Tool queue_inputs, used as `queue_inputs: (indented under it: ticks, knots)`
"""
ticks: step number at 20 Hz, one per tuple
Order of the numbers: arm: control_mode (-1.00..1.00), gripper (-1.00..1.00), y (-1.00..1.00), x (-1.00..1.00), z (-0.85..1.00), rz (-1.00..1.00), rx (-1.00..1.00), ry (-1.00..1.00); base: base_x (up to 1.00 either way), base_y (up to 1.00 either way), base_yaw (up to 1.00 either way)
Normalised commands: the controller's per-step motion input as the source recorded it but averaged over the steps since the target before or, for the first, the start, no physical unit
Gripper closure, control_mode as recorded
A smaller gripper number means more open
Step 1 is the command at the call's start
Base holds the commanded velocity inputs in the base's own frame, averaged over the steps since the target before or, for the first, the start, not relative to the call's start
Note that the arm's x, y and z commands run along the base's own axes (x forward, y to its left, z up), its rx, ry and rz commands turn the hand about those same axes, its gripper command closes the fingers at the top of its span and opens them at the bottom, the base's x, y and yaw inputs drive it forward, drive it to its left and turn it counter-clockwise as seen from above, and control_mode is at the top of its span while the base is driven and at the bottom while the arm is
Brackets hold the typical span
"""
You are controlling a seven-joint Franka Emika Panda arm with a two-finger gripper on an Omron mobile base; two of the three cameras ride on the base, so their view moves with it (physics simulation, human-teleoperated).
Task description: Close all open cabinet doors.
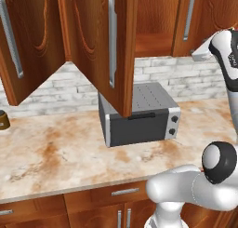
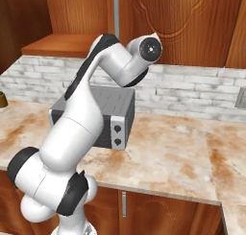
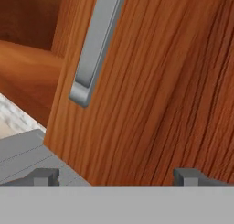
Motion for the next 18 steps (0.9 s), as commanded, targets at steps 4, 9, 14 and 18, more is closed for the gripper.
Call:
queue_inputs:
  ticks: [4, 9, 14, 18]
  knots:
    - [-1.0, -1.0, 0.2, 0.39, -0.35, 0.0, -0.04, 0.0, 0.0, 0.0, 0.0]
    - [-1.0, -1.0, 0.11, 0.51, -0.33, 0.0, -0.02, 0.0, 0.0, 0.0, 0.0]
    - [-1.0, -1.0, 0.32, 0.24, -0.74, 0.01, -0.04, 0.04, 0.0, 0.0, 0.0]
    - [-1.0, -1.0, 0.44, 0.02, -1.0, 0.06, -0.02, 0.08, 0.0, 0.0, 0.0]
